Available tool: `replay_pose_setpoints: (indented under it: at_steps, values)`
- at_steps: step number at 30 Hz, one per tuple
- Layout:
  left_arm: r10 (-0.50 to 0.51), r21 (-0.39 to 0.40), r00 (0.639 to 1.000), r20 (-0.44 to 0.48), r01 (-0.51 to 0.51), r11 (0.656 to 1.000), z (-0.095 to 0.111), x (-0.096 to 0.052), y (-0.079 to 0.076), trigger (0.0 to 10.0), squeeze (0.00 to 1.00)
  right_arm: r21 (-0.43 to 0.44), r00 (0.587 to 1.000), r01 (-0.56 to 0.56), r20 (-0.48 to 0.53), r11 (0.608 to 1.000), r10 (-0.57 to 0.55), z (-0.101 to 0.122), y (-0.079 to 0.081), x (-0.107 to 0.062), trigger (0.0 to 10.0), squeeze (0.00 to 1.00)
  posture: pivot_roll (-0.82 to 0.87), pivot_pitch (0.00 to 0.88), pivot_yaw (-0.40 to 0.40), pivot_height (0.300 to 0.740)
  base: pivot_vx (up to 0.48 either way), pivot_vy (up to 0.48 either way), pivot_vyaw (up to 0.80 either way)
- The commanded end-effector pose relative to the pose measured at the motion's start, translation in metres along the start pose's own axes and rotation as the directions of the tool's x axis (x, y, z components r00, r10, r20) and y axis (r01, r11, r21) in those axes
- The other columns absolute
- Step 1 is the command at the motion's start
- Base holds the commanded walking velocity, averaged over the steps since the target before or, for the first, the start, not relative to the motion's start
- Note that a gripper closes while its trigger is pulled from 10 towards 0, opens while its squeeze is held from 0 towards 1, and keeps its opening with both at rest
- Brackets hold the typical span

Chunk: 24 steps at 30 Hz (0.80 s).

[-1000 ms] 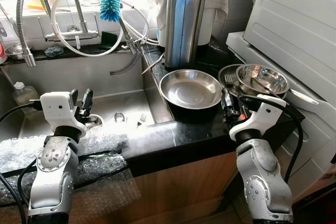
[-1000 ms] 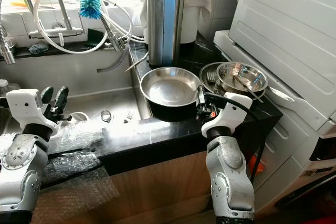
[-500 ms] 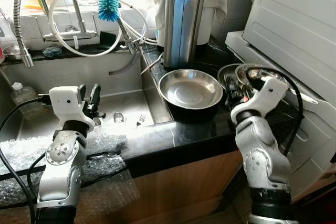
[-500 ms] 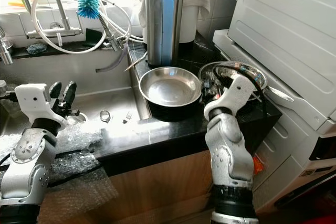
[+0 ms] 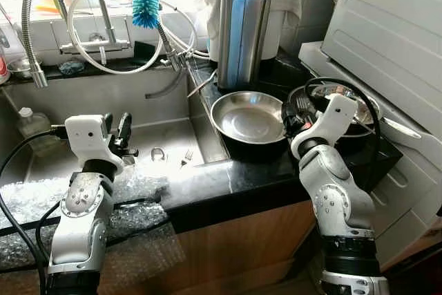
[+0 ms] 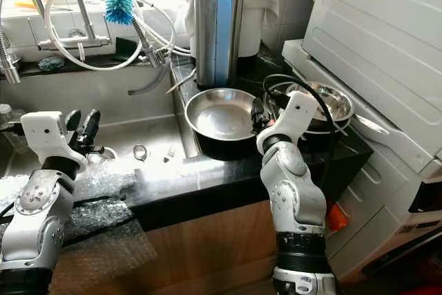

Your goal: Kitchen organization

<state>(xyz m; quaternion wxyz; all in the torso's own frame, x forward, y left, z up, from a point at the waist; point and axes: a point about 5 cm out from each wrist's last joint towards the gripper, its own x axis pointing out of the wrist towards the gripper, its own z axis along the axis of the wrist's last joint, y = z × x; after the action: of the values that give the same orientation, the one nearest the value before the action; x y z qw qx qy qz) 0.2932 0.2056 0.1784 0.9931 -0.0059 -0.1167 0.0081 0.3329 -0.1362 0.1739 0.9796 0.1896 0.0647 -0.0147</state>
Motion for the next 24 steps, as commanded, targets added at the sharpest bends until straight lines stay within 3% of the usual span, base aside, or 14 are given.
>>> replay_pose_setpoints:
  at_steps: [1, 12, 24]
  values:
    - [-0.003, 0.008, 1.0, -0.001, 0.003, 1.0, 0.001, 0.003, -0.001, 10.0, 0.0, -0.011, 0.999, 0.027, -0.024, 1.0, -0.028, -0.001, -0.003, -0.001, 10.0, 0.0, -0.14, 0.0, -0.044, 0.74, 0.0, 0.0, 0.0]
    - [-0.02, 0.006, 1.0, -0.015, 0.021, 1.0, -0.002, 0.004, -0.003, 10.0, 0.0, 0.009, 0.996, 0.044, -0.079, 0.999, -0.043, -0.008, -0.007, -0.001, 10.0, 0.0, -0.14, 0.0, -0.046, 0.74, 0.0, 0.0, 0.0]
    - [-0.032, 0.014, 0.999, -0.017, 0.032, 0.999, -0.002, 0.006, -0.006, 10.0, 0.0, 0.05, 0.99, 0.032, -0.14, 0.998, -0.024, -0.012, -0.001, 0.003, 10.0, 0.0, -0.13, 0.0, -0.048, 0.74, 0.0, 0.0, 0.0]
